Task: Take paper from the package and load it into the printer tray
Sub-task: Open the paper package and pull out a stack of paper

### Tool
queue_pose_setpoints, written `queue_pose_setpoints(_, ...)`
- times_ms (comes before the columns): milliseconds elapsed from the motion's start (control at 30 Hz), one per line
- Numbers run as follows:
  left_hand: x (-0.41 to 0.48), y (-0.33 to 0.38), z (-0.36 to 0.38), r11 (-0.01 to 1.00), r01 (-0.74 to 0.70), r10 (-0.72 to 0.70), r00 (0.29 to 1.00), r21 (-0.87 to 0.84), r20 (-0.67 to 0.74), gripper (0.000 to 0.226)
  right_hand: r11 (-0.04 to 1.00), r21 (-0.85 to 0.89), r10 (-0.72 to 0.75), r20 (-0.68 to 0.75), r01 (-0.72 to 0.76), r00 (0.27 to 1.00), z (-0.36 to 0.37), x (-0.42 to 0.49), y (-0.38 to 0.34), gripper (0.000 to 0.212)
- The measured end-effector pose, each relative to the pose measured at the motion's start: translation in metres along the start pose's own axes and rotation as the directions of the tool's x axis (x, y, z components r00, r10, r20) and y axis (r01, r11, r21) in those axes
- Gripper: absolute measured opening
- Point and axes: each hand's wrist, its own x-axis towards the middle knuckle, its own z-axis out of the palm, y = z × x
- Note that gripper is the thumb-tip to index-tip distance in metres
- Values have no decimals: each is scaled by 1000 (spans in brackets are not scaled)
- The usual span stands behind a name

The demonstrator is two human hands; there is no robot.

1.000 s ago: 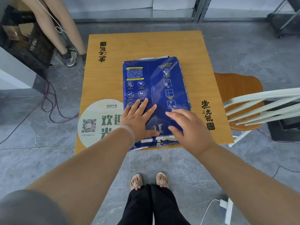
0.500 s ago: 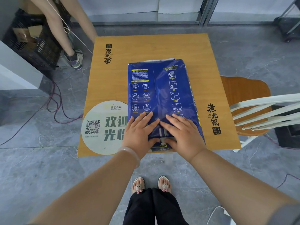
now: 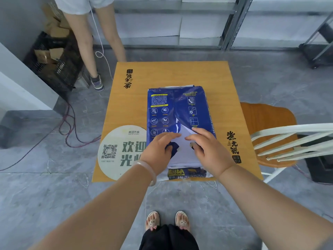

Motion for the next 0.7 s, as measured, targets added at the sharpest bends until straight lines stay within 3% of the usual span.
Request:
queue_pose_setpoints(133, -4, -2, 5, 998, 55, -55, 998, 25, -22, 21, 997, -14, 78, 43, -77, 996, 5, -5, -3, 21)
queue_pose_setpoints(333, 3, 9, 2, 988, 151, -148, 987, 42, -58, 9, 992, -90, 82, -65, -88, 994, 1, -3, -16, 15)
queue_pose_setpoints(467, 5, 14, -12, 982, 186, -187, 981, 15, 43, 38, 985, -164, 29, -112, -48, 993, -8, -8, -15, 20)
queue_pose_setpoints(533, 4, 18, -18, 990, 133, -137, 985, 46, 108, 48, 975, -219, -53, -122, 25, 991, -13, -9, -16, 26)
queue_pose_setpoints(633, 1, 19, -28, 971, -7, -34, 986, 240, 163, 56, 912, -375, -229, -136, 164, 964, -21, -6, -12, 39)
queue_pose_setpoints(700, 0, 15, -39, 870, -95, 10, 985, 485, 175, 57, 852, -483, -304, -138, 204, 943, -30, -5, -5, 39)
